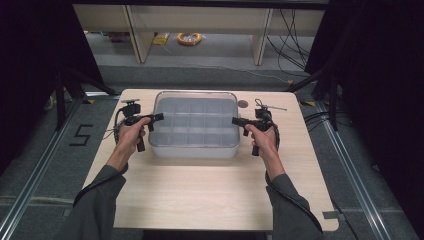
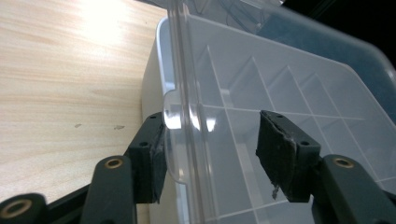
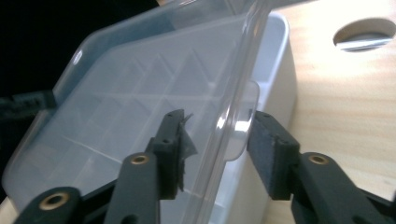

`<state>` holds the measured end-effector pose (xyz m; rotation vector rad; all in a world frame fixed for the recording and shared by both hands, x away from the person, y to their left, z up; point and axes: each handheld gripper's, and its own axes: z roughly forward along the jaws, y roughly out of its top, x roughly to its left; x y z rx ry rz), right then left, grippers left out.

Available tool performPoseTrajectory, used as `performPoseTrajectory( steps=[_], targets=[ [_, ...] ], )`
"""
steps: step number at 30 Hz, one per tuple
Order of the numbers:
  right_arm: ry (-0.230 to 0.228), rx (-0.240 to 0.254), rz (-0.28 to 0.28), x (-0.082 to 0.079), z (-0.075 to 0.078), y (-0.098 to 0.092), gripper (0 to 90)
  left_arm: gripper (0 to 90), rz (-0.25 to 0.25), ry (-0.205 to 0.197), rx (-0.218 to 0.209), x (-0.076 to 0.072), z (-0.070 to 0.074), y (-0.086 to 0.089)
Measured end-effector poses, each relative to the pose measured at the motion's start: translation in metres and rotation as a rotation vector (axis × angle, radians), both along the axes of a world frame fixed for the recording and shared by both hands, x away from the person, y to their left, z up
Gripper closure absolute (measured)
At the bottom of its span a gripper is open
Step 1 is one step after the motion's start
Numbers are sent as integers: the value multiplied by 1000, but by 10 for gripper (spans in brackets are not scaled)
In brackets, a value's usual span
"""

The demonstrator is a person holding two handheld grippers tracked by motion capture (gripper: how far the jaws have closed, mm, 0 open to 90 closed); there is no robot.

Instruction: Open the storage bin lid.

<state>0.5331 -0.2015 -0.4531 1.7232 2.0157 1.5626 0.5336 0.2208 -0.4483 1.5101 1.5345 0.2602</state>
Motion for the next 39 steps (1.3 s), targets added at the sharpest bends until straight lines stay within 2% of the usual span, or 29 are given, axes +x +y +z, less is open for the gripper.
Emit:
performPoseTrajectory(
  steps=[1, 2, 3, 4, 5, 7, 8, 9, 10, 11, 14, 15, 16, 18, 19, 20, 21, 22, 24, 25, 26, 28, 29, 30, 32, 34, 36, 37, 39],
  targets=[
    [0, 0, 0, 0, 0, 0, 591, 440, 0, -7, -4, -1, 1, 0],
    [-36, 1, 6, 1, 0, -2, 598, 449, 0, -15, -47, -2, 5, 2],
    [-72, 45, 21, 2, 1, -4, 601, 482, -1, -20, -62, -3, 7, 3],
    [-23, 87, -2, -1, 5, -3, 608, 489, 0, -27, -63, -5, 10, 3],
    [-47, 79, 8, -1, 6, -5, 612, 494, 0, -30, -58, -6, 13, 3],
    [-52, 74, 2, -3, 10, -5, 619, 503, 4, -37, -55, -9, 18, 2],
    [-6, 111, -13, -7, 15, -3, 625, 503, 7, -41, -55, -10, 19, 1],
    [-42, 86, -4, -6, 14, -5, 627, 504, 10, -44, -53, -11, 20, 1],
    [-13, 108, -16, -8, 18, -4, 633, 505, 10, -44, -51, -11, 22, 1],
    [-13, 108, -16, -8, 18, -4, 633, 505, 11, -45, -53, -11, 23, 0],
    [-25, 112, -16, -10, 20, -5, 641, 506, 16, -46, -57, -13, 26, 0],
    [-48, 99, -9, -9, 19, -7, 644, 506, 17, -46, -58, -13, 27, 0],
    [-19, 126, -9, -11, 22, -6, 646, 506, 19, -47, -60, -13, 27, 0],
    [-35, 115, -16, -12, 23, -7, 648, 506, 19, -50, -61, -15, 30, -1],
    [-70, 100, -8, -11, 23, -9, 651, 507, 19, -49, -61, -16, 31, -2],
    [-26, 122, -23, -14, 27, -8, 651, 506, 20, -52, -59, -17, 33, -3],
    [-26, 122, -23, -14, 27, -8, 651, 506, 25, -61, -62, -18, 34, -4],
    [-54, 108, -21, -15, 28, -9, 652, 506, 20, -55, -59, -19, 36, -4],
    [-67, 100, -19, -17, 31, -10, 653, 506, 17, -63, -59, -21, 40, -5],
    [-25, 131, -32, -22, 36, -9, 653, 506, 16, -69, -54, -23, 43, -6],
    [-25, 131, -32, -22, 36, -9, 653, 506, 13, -74, -50, -25, 45, -7],
    [-81, 100, -19, -22, 37, -12, 653, 506, 7, -83, -35, -29, 50, -7],
    [-46, 124, -32, -25, 41, -11, 653, 506, 7, -91, -32, -31, 52, -8],
    [-94, 104, -15, -25, 40, -13, 653, 506, 10, -97, -37, -32, 54, -9],
    [-82, 116, -20, -29, 45, -13, 653, 505, 3, -106, -26, -37, 59, -9],
    [-113, 108, -13, -34, 50, -14, 653, 505, -1, -112, -23, -41, 63, -9],
    [-111, 110, -14, -36, 52, -14, 653, 505, -3, -122, -22, -45, 67, -8],
    [-130, 113, -5, -39, 54, -14, 657, 506, -2, -127, -23, -47, 68, -8],
    [-134, 116, -3, -42, 56, -14, 659, 507, -5, -139, -20, -51, 71, -6]
  ],
)
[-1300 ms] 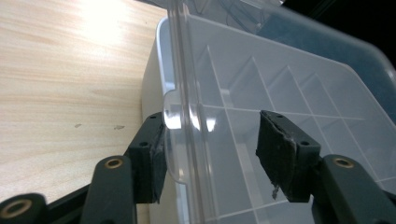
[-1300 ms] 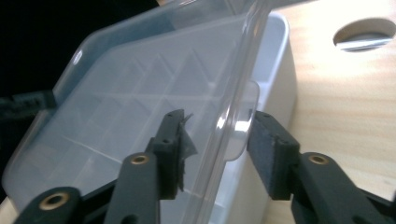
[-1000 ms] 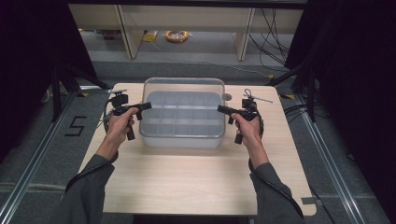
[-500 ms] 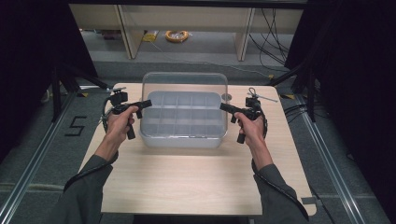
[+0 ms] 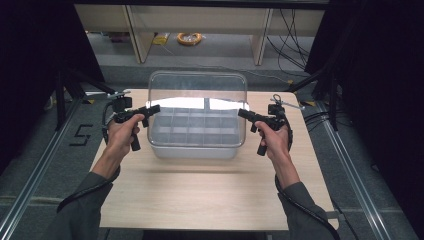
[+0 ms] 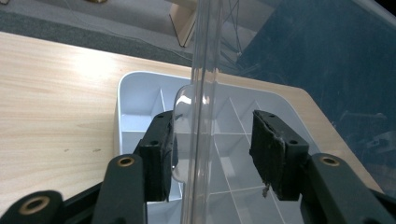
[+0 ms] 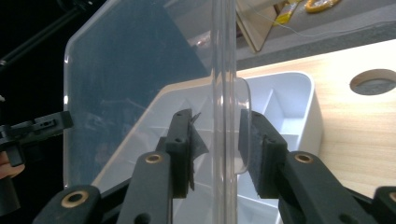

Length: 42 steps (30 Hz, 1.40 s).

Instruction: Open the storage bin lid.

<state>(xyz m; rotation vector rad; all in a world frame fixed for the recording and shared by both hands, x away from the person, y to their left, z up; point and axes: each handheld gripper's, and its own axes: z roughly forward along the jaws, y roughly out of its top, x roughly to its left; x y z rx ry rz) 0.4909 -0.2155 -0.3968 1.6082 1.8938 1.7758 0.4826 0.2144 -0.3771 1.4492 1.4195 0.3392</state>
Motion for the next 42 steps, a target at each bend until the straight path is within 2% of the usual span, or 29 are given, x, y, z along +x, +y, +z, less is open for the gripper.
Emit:
performPoseTrajectory(
  steps=[5, 8, 12, 13, 14, 17, 19, 22, 24, 25, 29, 31, 32, 33, 34, 36, 40, 41, 42],
  targets=[
    [-9, 7, 2, -9, 4, 3, 660, 508, -1, -18, -3, -9, 3, 2],
    [-13, -1, -2, -12, 4, 5, 659, 505, 4, -26, 11, -17, 3, 3],
    [-25, -3, 9, -21, 6, 7, 659, 504, 4, -35, 2, -26, 2, 6],
    [-29, -10, 4, -23, 6, 7, 659, 502, 1, -35, 9, -28, 2, 6],
    [-53, -30, 10, -25, 7, 7, 659, 498, -1, -37, 16, -31, 2, 5],
    [-51, -29, 11, -33, 8, 8, 659, 494, -7, -46, 19, -40, 1, 6],
    [-74, -38, 16, -37, 6, 6, 659, 495, -11, -50, 26, -45, 1, 6],
    [-52, -25, 17, -45, 4, 7, 659, 498, -14, -56, 29, -52, -1, 6],
    [-78, -42, 22, -49, 0, 6, 659, 500, -17, -61, 29, -58, -4, 6],
    [-62, -27, 15, -53, 0, 7, 659, 500, -20, -63, 32, -60, -5, 6],
    [-84, -43, 19, -62, -5, 7, 659, 500, -26, -63, 36, -71, -12, 8],
    [-73, -44, 26, -67, -8, 8, 659, 500, -28, -69, 41, -76, -15, 8],
    [-91, -54, 31, -68, -11, 7, 659, 501, -27, -71, 43, -79, -16, 9],
    [-77, -41, 33, -71, -12, 8, 659, 500, -27, -75, 44, -80, -18, 9],
    [-89, -57, 35, -71, -14, 8, 659, 500, -27, -76, 50, -82, -19, 9],
    [-77, -64, 38, -74, -16, 10, 658, 499, -31, -71, 50, -84, -22, 11],
    [-80, -84, 46, -78, -20, 11, 658, 499, -29, -69, 54, -88, -26, 12],
    [-61, -73, 43, -81, -20, 13, 658, 499, -29, -70, 58, -90, -28, 12],
    [-70, -83, 54, -82, -21, 13, 657, 498, -31, -68, 60, -91, -29, 12]
  ],
)
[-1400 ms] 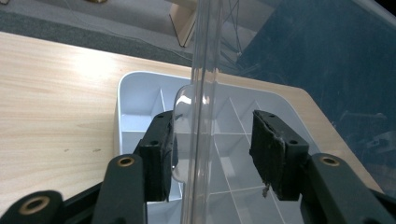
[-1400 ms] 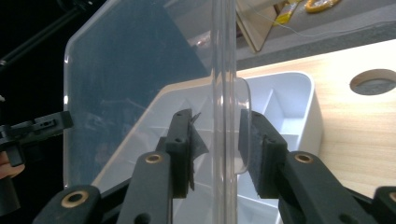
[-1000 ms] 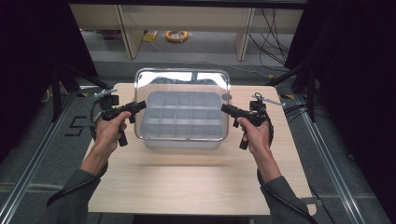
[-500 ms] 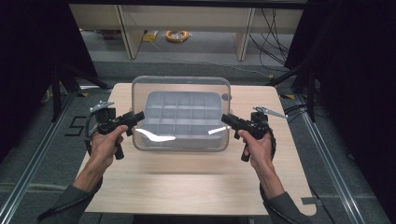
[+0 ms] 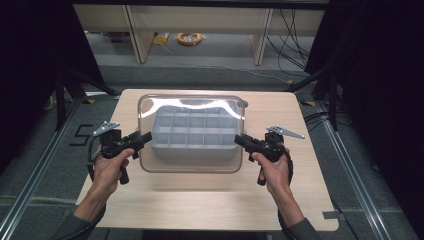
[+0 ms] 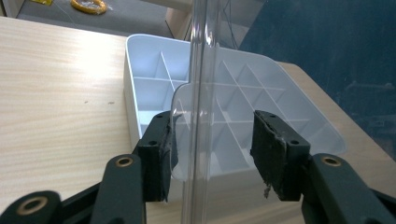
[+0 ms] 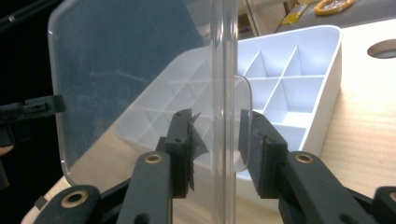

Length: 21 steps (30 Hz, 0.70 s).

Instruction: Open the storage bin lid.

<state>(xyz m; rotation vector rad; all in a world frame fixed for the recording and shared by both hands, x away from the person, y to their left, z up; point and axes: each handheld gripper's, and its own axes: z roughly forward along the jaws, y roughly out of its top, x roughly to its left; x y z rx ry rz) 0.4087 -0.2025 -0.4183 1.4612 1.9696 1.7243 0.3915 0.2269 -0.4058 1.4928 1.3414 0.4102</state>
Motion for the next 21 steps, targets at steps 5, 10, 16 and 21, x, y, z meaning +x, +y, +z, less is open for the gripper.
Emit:
performPoseTrajectory(
  steps=[5, 10, 16, 21],
  targets=[
    [4, -10, 3, -5, -5, -1, 656, 498, -6, 0, 1, -8, -5, 0],
    [-7, -39, 7, -13, -9, -1, 657, 493, -11, 4, 19, -17, -10, 0],
    [11, -41, 7, -25, -11, -1, 656, 489, -14, 12, 25, -28, -17, -2],
    [0, -49, 14, -32, -17, -3, 656, 490, -28, 17, 29, -34, -21, -4]
  ],
)
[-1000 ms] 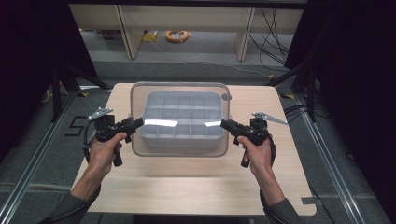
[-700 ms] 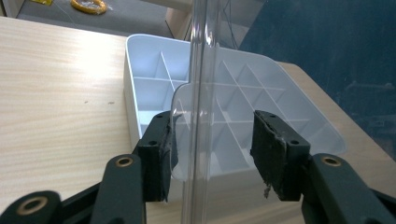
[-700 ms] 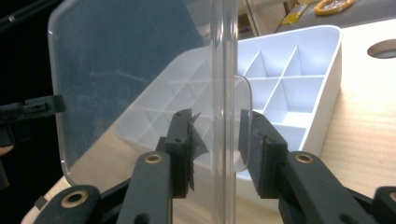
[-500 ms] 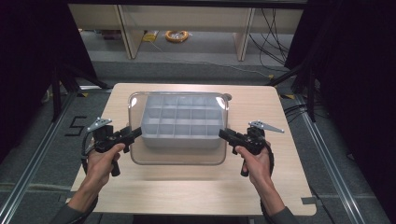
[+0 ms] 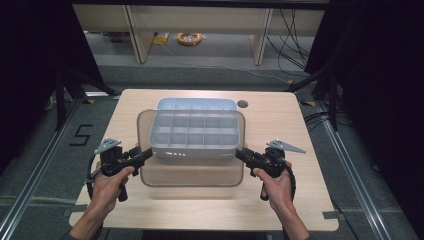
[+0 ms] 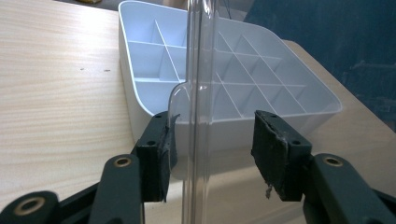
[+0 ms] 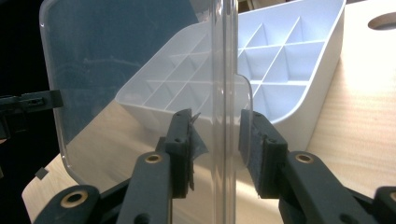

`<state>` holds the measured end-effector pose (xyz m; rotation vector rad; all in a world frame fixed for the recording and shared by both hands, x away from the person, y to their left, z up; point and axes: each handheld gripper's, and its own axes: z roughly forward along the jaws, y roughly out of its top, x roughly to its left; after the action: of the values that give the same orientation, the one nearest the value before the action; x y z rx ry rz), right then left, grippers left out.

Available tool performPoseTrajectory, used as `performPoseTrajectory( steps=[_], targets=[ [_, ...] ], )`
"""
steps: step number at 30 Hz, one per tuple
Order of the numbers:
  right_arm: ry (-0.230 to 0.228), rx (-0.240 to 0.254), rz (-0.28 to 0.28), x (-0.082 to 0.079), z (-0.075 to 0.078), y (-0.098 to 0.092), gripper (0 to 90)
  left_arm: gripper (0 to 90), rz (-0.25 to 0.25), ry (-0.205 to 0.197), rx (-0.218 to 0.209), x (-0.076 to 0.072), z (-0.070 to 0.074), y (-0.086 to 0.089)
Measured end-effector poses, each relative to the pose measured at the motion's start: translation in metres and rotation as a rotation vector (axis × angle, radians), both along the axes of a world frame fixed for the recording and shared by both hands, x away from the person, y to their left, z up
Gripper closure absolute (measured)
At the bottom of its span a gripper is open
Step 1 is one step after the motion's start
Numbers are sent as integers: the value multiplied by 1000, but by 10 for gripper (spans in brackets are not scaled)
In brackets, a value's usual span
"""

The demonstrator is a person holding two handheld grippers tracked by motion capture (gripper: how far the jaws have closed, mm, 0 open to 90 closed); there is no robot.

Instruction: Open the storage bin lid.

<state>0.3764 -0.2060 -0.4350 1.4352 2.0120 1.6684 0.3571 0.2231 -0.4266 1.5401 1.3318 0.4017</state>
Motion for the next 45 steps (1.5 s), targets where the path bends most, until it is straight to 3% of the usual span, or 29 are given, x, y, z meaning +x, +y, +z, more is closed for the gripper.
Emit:
performPoseTrajectory(
  steps=[3, 5, 8, 9, 11, 12, 13, 14, 16, 24, 25, 26, 27, 29, 31, 33, 35, 37, 38, 39, 40, 43, 45],
  targets=[
    [39, 20, -5, -6, -3, 1, 656, 491, -3, 0, 11, -4, -3, -1],
    [23, -8, 7, -8, -7, -1, 657, 490, -4, 5, 13, -7, -6, 0],
    [59, -1, 5, -13, -11, 0, 657, 490, -7, 16, 15, -10, -10, 1],
    [36, -19, 9, -12, -13, 0, 657, 490, -9, 19, 19, -11, -11, 1],
    [65, 6, 16, -16, -13, 1, 658, 489, -7, 21, 17, -13, -12, 1],
    [46, -8, 22, -16, -15, 1, 659, 489, -11, 18, 18, -15, -12, 2],
    [75, 1, 6, -19, -14, 3, 660, 489, -11, 19, 19, -16, -12, 3],
    [49, -6, 25, -19, -15, 1, 661, 488, -12, 20, 20, -17, -13, 3],
    [42, -14, 29, -21, -16, 2, 662, 487, -8, 27, 27, -20, -13, 3],
    [73, 2, 22, -35, -17, 1, 667, 484, -23, 52, 13, -29, -21, 3],
    [46, -23, 24, -35, -20, -1, 668, 484, -28, 53, 18, -30, -21, 3],
    [86, 6, 21, -39, -19, 1, 669, 485, -32, 53, 18, -32, -22, 2],
    [50, -19, 27, -38, -22, -2, 669, 486, -27, 61, 22, -34, -22, 2],
    [70, -1, 27, -43, -22, -2, 669, 486, -37, 61, 23, -36, -23, 2],
    [43, -27, 26, -44, -25, -4, 670, 493, -40, 71, 16, -38, -24, 2],
    [65, -1, 35, -48, -24, -4, 673, 500, -48, 82, 6, -41, -26, 4],
    [55, -9, 36, -50, -25, -5, 676, 501, -47, 82, 8, -43, -28, 4],
    [98, 11, 33, -55, -24, -3, 676, 498, -49, 93, 21, -46, -29, 4],
    [58, -12, 42, -54, -27, -4, 678, 497, -51, 94, 20, -47, -30, 5],
    [91, 5, 38, -56, -26, -3, 678, 497, -53, 90, 15, -47, -30, 5],
    [69, -18, 40, -56, -28, -4, 678, 497, -55, 96, 24, -49, -31, 4],
    [101, 1, 33, -59, -31, -3, 680, 498, -56, 107, 32, -51, -32, 5],
    [73, -11, 57, -58, -34, -5, 682, 498, -56, 111, 20, -51, -35, 5]
  ],
)
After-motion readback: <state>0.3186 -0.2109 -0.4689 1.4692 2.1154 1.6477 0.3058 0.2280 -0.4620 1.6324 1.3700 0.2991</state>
